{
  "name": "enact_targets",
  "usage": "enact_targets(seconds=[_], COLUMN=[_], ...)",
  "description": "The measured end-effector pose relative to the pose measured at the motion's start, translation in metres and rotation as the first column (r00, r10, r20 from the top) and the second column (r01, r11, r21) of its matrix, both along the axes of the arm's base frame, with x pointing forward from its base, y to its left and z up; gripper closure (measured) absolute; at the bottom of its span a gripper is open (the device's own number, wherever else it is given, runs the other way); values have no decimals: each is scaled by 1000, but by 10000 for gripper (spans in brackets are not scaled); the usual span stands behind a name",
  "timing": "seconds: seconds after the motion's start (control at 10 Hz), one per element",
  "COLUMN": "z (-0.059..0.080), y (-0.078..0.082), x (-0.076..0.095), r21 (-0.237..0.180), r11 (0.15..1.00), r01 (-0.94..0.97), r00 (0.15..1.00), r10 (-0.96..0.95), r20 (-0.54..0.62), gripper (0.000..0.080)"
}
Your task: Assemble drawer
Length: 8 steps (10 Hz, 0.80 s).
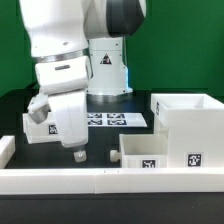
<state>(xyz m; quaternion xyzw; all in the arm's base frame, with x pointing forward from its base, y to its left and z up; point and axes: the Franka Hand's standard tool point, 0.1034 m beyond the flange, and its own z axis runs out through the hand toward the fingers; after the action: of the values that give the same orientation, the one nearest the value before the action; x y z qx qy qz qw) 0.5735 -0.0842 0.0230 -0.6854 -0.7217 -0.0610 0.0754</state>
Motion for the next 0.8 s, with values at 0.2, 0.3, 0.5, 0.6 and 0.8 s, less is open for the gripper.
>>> enact_targets(seconds=[0.2,0.3,0.5,0.6,0.8], z=[-6,-8,-7,-7,-11], y=[9,19,34,43,61], x=[0,2,9,9,10], r21=[32,39,44,49,60], r11=[999,999,999,999,998], r01=[15,4,18,15,19], r00=[1000,1000,1000,1000,999], r10=[-14,-4,-17,-14,-17], r20=[-18,-18,-19,-20,-30], gripper=[151,151,151,151,151])
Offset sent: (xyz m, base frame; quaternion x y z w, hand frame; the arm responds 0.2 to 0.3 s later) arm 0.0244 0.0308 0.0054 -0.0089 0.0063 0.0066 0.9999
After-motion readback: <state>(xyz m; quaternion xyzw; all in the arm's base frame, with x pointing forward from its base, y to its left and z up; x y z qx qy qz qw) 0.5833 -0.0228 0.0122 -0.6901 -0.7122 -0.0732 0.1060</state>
